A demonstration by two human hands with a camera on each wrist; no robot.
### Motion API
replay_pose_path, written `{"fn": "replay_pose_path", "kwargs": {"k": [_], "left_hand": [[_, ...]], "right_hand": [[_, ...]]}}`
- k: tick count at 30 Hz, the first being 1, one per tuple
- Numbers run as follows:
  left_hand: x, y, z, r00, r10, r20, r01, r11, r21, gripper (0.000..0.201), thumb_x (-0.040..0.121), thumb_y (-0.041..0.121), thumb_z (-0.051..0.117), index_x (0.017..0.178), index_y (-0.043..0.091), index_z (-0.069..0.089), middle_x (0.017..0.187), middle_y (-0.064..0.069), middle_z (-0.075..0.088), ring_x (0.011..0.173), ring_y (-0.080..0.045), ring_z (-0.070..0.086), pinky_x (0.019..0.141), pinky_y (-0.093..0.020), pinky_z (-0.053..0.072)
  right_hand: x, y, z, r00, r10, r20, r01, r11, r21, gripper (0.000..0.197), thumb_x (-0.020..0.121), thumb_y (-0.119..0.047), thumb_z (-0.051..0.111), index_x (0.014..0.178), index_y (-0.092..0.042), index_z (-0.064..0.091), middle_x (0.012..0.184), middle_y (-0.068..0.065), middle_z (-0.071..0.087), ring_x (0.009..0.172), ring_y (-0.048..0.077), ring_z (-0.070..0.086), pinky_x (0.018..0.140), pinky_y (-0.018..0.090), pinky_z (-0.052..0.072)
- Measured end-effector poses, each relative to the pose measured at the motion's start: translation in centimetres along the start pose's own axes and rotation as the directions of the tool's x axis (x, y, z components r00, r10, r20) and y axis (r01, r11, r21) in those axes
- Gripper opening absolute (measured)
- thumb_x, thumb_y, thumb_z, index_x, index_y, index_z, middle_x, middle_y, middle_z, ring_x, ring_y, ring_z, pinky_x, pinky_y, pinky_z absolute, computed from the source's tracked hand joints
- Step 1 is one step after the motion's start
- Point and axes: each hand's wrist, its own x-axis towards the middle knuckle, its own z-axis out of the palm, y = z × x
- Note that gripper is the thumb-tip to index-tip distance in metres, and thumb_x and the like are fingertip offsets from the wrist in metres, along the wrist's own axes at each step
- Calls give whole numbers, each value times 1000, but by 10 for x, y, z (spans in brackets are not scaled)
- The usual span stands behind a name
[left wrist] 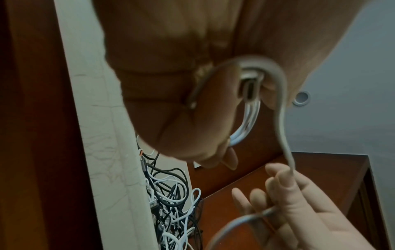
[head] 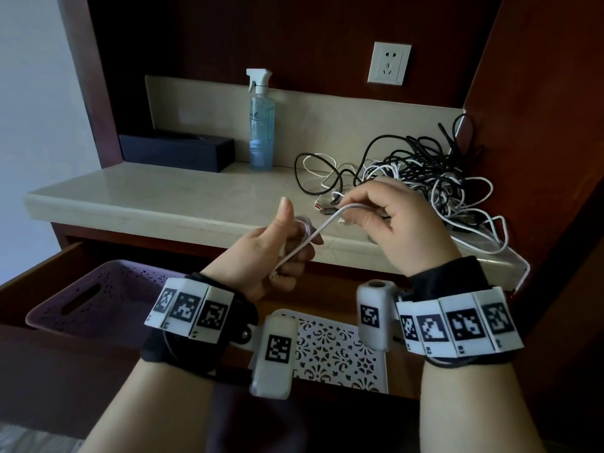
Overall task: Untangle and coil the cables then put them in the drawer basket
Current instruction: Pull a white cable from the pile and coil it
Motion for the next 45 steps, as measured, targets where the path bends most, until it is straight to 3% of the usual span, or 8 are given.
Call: {"fn": "replay_pose_path", "kwargs": {"k": [9, 13, 19, 24, 27, 32, 38, 45], "left_hand": [[3, -1, 0, 999, -18, 32, 16, 998, 66, 65, 74, 66, 25, 97, 18, 62, 62, 0, 39, 47, -7, 30, 40, -15, 21], [3, 0, -1, 999, -14, 41, 11, 998, 67, 63, 75, 68, 26, 91, 21, 65, 65, -1, 38, 51, -9, 31, 40, -15, 26], [5, -6, -2, 993, -90, 79, 64, 957, 282, 85, 67, 82, 41, 107, 10, 61, 68, -2, 50, 53, -11, 39, 42, -18, 31], [1, -5, 0, 994, -68, 89, 53, 985, 164, 31, 80, 44, 48, 89, 18, 62, 68, -1, 46, 52, -7, 32, 44, -18, 16], [5, -5, -5, 997, -45, 69, 39, 995, 90, 34, 82, 47, 43, 87, 20, 63, 68, -1, 46, 50, -7, 31, 40, -15, 19], [3, 5, -11, 999, 43, -4, -43, 994, -100, 43, 90, 52, 40, 95, 14, 60, 67, -4, 47, 48, -8, 32, 40, -15, 19], [5, 9, -7, 975, 154, -157, -183, 965, -187, 54, 81, 53, 37, 111, 14, 60, 75, -7, 54, 49, -9, 33, 39, -16, 21], [6, 11, -3, 932, 224, -286, -296, 925, -240, 49, 97, 47, 27, 107, 12, 60, 88, -2, 61, 46, -7, 34, 38, -15, 21]], "right_hand": [[1, -2, -7, 1000, -8, 17, 6, 992, 123, 19, 84, -32, 59, 101, -34, 67, 72, -8, 55, 69, 8, 50, 62, 15, 38], [5, -1, -3, 996, 63, -56, -53, 984, 168, 11, 83, -25, 65, 92, -26, 72, 70, -18, 57, 70, -2, 54, 64, 10, 39], [16, -2, 16, 978, 122, -168, -114, 992, 60, 19, 79, -34, 68, 88, -19, 76, 78, -15, 63, 78, 6, 60, 71, 18, 45], [16, 4, 15, 972, 156, -175, -155, 988, 20, 18, 81, -35, 67, 82, -18, 74, 70, -10, 66, 68, 6, 59, 65, 27, 47], [14, 7, 12, 971, 194, -139, -190, 981, 43, 9, 85, -27, 64, 87, -18, 67, 62, -19, 55, 62, -5, 55, 60, 16, 42], [6, 17, 4, 977, 201, -78, -206, 976, -64, 9, 91, -22, 55, 98, -21, 60, 75, -19, 56, 71, 8, 60, 69, 35, 51], [-1, 8, 7, 991, 135, 1, -134, 987, -90, 10, 86, -20, 60, 92, -18, 68, 80, -8, 66, 73, 13, 63, 69, 35, 53], [-4, -9, 15, 987, 122, 103, -112, 988, -102, 9, 86, -24, 61, 86, -20, 70, 78, -5, 67, 72, 14, 60, 68, 35, 49]]}}
